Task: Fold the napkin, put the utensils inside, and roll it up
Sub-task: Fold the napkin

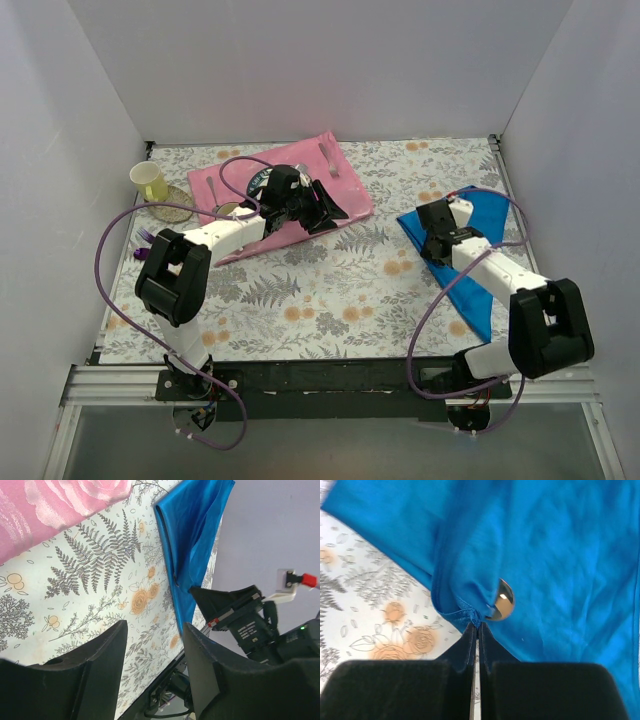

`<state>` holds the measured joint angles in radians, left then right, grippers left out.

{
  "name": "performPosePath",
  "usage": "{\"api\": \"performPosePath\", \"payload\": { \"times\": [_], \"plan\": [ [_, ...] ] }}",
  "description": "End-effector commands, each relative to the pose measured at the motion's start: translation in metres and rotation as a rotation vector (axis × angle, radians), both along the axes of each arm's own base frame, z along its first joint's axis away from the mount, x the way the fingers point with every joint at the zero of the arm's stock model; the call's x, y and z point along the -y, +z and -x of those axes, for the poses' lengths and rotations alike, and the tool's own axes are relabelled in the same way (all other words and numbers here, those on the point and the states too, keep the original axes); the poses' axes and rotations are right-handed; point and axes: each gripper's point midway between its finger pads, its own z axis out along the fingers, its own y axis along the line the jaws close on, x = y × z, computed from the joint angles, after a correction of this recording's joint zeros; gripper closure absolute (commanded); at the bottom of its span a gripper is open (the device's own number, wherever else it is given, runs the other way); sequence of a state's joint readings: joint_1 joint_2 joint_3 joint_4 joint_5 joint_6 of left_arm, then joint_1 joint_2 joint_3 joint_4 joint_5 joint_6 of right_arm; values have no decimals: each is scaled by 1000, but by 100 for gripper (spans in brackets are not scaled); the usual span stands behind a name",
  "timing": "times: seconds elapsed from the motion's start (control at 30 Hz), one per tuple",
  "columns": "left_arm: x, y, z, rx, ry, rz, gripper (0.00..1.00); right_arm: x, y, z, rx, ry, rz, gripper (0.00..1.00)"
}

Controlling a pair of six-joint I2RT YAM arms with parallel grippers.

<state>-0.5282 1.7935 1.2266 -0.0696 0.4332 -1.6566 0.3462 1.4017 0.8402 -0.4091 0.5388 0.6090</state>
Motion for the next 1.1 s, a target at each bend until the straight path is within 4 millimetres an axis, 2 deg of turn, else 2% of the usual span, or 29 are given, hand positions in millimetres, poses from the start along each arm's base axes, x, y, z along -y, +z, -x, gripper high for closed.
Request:
{"api": "performPosePath", "payload": {
  "times": [0.0,0.03,0.07,0.13,0.23,0.37,0.57,0.77,0.83,0.87,0.97,1.0,1.03,1.07],
  "plan": [
    [0,9,3,25,-19,18,53,11,5,9,126,-233,-157,99],
    [0,9,3,23,-21,20,53,14,-2,17,130,-280,-177,99],
    [0,9,3,21,-21,20,53,20,5,19,167,-310,-191,99],
    [1,8,4,19,-24,22,53,26,-1,29,184,-367,-212,99],
    [1,6,4,12,-28,24,53,36,4,33,239,-409,-237,98],
    [3,6,4,10,-35,31,53,52,-7,45,227,-475,-242,96],
    [6,0,7,-7,-59,39,52,64,-14,53,203,-505,-224,95],
    [13,-6,7,-22,-96,55,50,65,-17,61,183,-483,-230,91],
    [19,-2,6,-4,-125,71,48,61,-16,62,161,-444,-242,81],
    [21,-6,5,-9,-134,69,47,60,-16,61,153,-415,-242,78],
    [32,0,4,40,-181,111,44,48,-17,56,104,-260,-262,47],
    [37,-3,3,56,-197,116,44,45,-17,55,80,-210,-271,40],
    [43,2,1,82,-213,119,43,42,-8,46,65,-167,-271,37],
    [51,3,4,98,-236,121,43,46,-11,57,-11,-134,-225,35]
  ]
}}
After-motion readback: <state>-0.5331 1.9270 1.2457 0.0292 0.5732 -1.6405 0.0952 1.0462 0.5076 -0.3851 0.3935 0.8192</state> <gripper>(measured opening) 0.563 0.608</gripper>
